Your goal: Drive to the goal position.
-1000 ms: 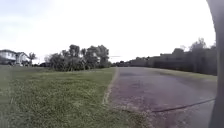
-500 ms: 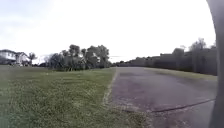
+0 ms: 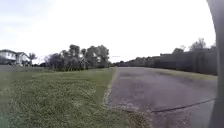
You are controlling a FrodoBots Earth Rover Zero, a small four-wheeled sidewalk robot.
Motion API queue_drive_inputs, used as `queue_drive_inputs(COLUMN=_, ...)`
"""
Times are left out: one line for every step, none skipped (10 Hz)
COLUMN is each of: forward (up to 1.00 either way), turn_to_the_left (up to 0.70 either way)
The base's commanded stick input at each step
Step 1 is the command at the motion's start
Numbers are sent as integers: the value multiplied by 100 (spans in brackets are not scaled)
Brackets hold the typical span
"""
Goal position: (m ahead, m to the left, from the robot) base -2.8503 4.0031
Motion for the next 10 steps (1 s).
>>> queue_drive_inputs(forward=4, turn_to_the_left=0)
queue_drive_inputs(forward=1, turn_to_the_left=0)
queue_drive_inputs(forward=1, turn_to_the_left=0)
queue_drive_inputs(forward=0, turn_to_the_left=0)
queue_drive_inputs(forward=0, turn_to_the_left=0)
queue_drive_inputs(forward=0, turn_to_the_left=0)
queue_drive_inputs(forward=0, turn_to_the_left=0)
queue_drive_inputs(forward=0, turn_to_the_left=0)
queue_drive_inputs(forward=0, turn_to_the_left=0)
queue_drive_inputs(forward=0, turn_to_the_left=0)
